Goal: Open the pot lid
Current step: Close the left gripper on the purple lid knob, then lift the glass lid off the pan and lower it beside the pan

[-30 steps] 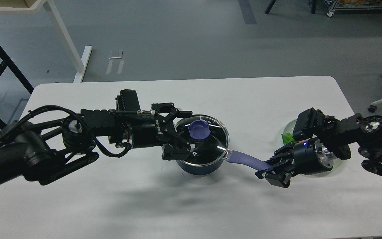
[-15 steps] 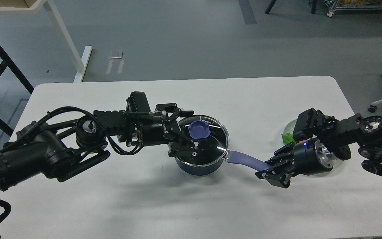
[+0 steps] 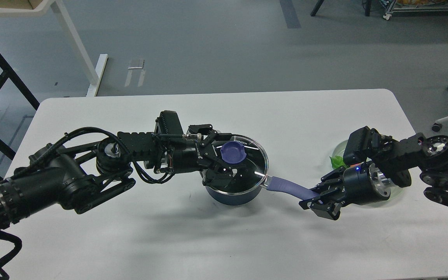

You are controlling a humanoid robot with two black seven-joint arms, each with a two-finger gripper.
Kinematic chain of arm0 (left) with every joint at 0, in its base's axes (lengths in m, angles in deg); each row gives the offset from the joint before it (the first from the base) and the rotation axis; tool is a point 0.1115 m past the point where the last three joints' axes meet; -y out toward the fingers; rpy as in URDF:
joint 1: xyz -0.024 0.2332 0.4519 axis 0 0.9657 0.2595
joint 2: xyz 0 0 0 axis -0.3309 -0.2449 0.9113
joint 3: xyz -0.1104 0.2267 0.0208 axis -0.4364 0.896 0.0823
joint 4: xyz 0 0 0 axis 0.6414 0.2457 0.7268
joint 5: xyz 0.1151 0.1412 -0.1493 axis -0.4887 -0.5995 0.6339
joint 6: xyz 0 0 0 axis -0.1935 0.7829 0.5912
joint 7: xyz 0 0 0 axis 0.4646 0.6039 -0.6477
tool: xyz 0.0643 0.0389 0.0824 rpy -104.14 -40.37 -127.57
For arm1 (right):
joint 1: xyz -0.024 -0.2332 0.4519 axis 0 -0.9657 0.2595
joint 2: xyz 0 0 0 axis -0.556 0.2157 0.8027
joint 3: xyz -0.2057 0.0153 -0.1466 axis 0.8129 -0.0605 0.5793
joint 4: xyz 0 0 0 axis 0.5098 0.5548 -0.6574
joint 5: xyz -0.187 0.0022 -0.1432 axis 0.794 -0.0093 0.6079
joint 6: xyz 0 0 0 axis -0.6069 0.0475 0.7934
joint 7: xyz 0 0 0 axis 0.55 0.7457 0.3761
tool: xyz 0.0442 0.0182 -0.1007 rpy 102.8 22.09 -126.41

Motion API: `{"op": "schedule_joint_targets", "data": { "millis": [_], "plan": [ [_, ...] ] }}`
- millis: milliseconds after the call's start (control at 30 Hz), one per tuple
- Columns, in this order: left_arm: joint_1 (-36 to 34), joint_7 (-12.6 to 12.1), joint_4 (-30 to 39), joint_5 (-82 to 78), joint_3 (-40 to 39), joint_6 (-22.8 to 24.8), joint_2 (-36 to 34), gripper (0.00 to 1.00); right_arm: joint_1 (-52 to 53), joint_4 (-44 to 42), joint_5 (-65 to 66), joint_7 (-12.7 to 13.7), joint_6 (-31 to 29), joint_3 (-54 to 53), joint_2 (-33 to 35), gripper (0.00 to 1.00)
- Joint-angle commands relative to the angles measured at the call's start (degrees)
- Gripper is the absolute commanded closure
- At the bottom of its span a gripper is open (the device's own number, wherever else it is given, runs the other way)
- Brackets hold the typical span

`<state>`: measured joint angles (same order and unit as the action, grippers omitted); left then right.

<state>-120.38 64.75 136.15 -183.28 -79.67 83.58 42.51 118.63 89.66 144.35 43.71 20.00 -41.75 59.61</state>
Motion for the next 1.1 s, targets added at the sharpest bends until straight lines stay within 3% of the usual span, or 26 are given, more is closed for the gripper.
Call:
{"op": "schedule_joint_targets", "data": {
  "millis": [0, 133, 433, 500, 600, 900, 1067],
  "plan": [
    [0.1, 0.0, -0.7, 0.0, 0.0, -0.6, 0.6, 0.07, -0.1, 0.0, 0.0, 0.0, 0.0, 0.0, 0.0, 0.71],
    [0.1, 0.0, -0.8, 0.0, 1.0, -0.9, 0.8, 0.09, -0.2, 0.0, 0.0, 0.0, 0.1, 0.0, 0.0, 0.71],
    [0.0, 0.0, -1.3, 0.0, 1.2, -1.5, 1.1, 0.34, -0.4, -0.1, 0.0, 0.0, 0.2, 0.0, 0.2, 0.71],
    [0.0, 0.0, -1.3, 0.0, 1.2, -2.6, 1.1, 0.43, -0.5, -0.1, 0.0, 0.0, 0.2, 0.0, 0.2, 0.71],
    [-0.7, 0.0, -1.3, 0.0, 1.2, -3.1, 1.0, 0.66, -0.5, -0.1, 0.0, 0.0, 0.4, 0.0, 0.2, 0.71],
    [-2.9, 0.0, 0.0, 0.3, 1.2, -3.1, 0.4, 0.67, -0.5, -0.1, 0.0, 0.0, 0.6, 0.1, 0.3, 0.71],
    [-4.5, 0.0, 4.2, 0.9, 1.1, -3.1, -5.6, 0.67, -0.5, -0.1, 0.0, 0.0, 0.6, 0.1, 0.4, 0.71]
  ]
}}
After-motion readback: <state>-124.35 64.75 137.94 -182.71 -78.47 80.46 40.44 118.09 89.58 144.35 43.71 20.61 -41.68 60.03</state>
